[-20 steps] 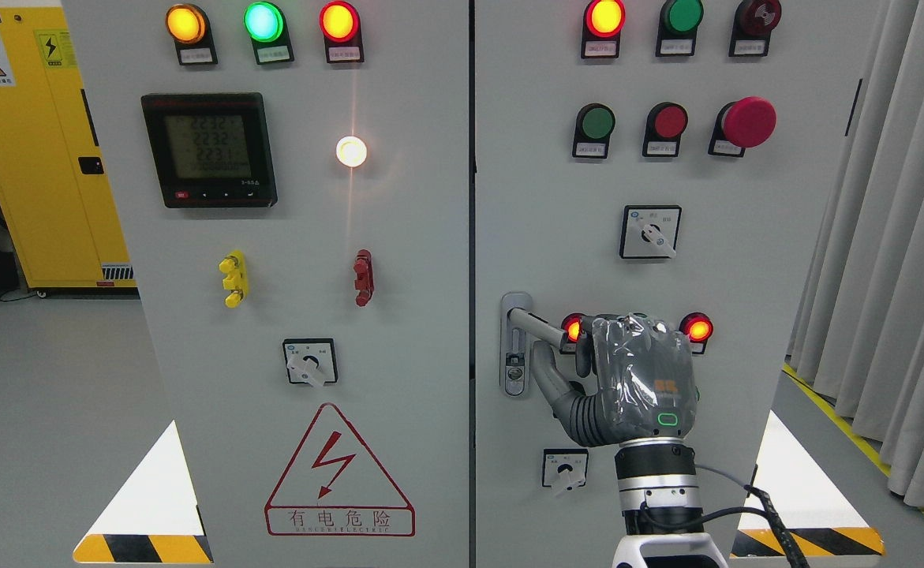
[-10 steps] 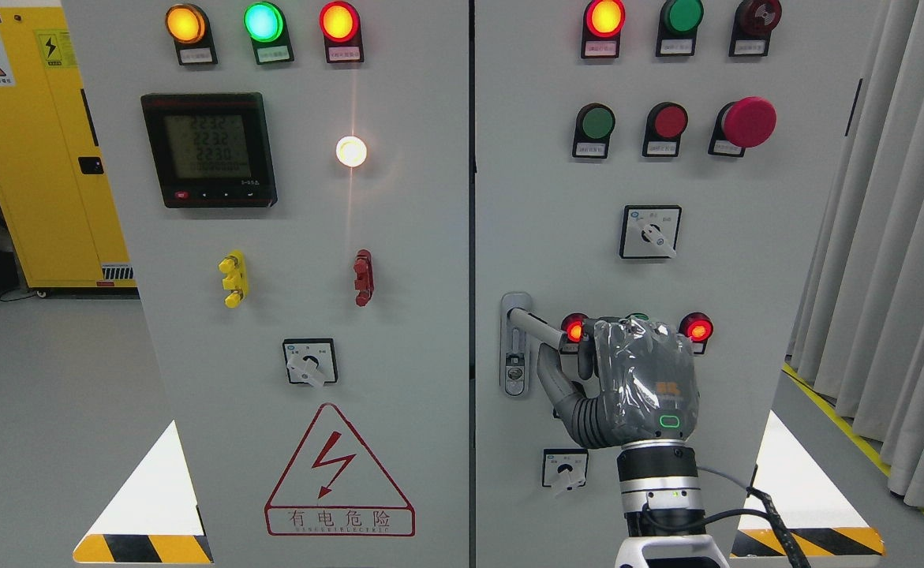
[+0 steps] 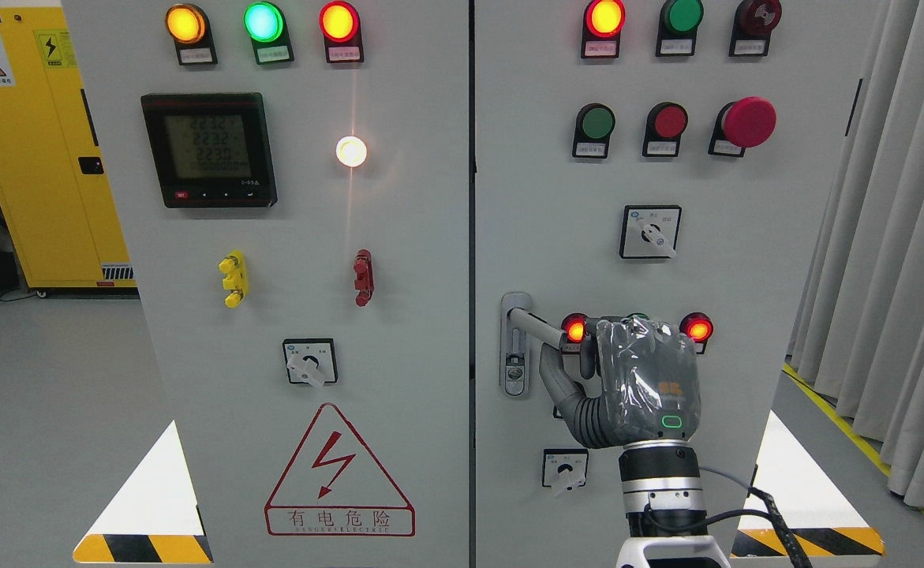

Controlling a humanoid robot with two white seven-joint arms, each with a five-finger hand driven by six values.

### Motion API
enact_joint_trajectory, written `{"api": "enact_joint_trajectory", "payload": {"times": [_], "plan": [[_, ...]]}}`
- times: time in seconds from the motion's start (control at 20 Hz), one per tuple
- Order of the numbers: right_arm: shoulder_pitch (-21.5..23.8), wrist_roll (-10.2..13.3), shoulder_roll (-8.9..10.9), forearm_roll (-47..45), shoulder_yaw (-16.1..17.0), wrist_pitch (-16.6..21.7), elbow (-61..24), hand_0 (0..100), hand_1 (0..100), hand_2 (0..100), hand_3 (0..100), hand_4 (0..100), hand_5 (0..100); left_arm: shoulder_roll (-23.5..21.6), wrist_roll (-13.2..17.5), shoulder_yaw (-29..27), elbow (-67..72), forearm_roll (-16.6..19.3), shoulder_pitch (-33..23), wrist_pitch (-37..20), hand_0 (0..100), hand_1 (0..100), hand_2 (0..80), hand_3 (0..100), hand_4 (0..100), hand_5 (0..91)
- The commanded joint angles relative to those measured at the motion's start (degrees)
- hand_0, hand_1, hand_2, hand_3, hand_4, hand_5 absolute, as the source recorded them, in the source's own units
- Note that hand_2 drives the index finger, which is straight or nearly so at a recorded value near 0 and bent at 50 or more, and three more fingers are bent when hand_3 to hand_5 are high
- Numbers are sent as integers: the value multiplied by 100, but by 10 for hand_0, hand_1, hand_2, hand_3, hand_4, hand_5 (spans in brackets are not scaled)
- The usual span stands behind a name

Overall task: Release door handle
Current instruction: 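Open the right hand and pull it down away from the handle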

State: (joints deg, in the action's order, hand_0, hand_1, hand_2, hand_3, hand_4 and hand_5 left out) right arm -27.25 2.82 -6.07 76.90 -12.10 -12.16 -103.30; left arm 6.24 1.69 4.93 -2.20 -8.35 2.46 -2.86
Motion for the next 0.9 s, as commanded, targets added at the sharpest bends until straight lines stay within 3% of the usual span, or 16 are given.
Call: {"api": "enact_joint_trajectory", "payload": {"times": [0.0,0.55,0.75,0.8,0.85], "plan": [[79,17,10,-9,6,21,-85,539,537,923,1000,1000,1000,0,-2,8,0,0,0,-4,120,556,0,0,0,0],[518,78,168,-17,23,56,-463,567,522,923,1000,1000,1000,0,-2,-1,0,0,0,-4,120,556,0,0,0,0],[843,271,518,-570,128,82,-735,616,485,875,1000,998,1000,0,-2,-1,0,0,0,-4,120,556,0,0,0,0],[948,333,589,-623,242,143,-788,629,459,785,1000,958,952,0,-2,-1,0,0,0,-4,120,556,0,0,0,0],[1080,351,651,-668,365,283,-814,634,454,772,1000,944,932,0,-2,-1,0,0,0,-4,120,556,0,0,0,0]]}}
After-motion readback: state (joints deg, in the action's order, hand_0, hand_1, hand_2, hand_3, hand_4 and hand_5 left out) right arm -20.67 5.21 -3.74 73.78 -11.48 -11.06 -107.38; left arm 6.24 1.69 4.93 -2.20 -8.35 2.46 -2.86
